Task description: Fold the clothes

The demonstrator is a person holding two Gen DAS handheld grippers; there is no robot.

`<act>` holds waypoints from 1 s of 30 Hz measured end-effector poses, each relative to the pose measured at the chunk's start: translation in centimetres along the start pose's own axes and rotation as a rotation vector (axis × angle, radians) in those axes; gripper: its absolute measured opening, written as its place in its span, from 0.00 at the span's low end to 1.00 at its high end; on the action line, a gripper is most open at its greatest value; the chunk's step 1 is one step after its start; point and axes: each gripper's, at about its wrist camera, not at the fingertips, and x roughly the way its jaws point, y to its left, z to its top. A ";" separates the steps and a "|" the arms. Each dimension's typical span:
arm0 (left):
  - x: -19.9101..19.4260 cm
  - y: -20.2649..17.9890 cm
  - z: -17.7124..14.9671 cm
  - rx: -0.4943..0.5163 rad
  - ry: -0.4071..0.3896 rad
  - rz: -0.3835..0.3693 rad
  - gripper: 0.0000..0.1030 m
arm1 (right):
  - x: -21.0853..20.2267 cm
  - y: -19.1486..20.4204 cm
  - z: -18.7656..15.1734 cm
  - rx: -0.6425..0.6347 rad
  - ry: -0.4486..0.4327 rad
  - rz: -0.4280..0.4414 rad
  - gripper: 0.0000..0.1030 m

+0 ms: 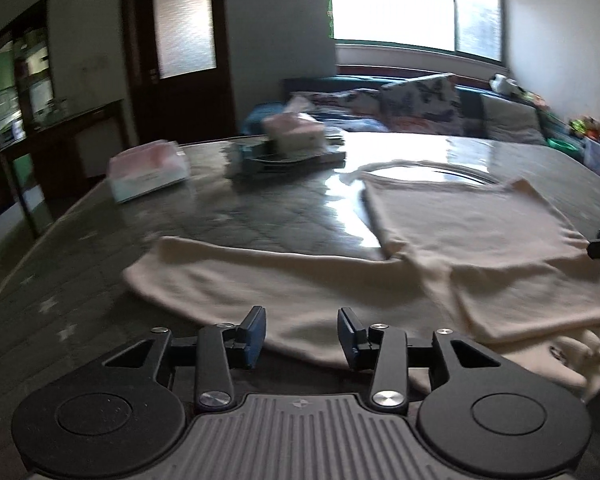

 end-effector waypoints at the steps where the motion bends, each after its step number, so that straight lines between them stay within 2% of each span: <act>1: 0.1 0.4 0.0 -0.013 0.003 0.013 0.42 | 0.5 -0.3 0.2 0.005 0.000 -0.007 0.43; 8: 1.2 3.0 0.3 -0.101 0.038 0.079 0.45 | 3.7 -2.1 0.8 0.063 0.043 -0.027 0.42; 10: 1.5 3.6 0.4 -0.115 0.041 0.093 0.46 | 3.9 -2.5 0.7 0.078 0.041 -0.061 0.42; 14: 2.1 4.6 0.5 -0.139 0.045 0.126 0.46 | 2.6 -2.3 0.6 0.073 0.016 -0.060 0.42; 23: 4.1 7.5 1.3 -0.226 0.052 0.198 0.46 | -1.0 1.8 0.6 -0.020 -0.034 0.045 0.43; 30: 5.5 10.2 1.8 -0.341 0.069 0.225 0.44 | -2.3 4.5 0.3 -0.053 -0.046 0.101 0.43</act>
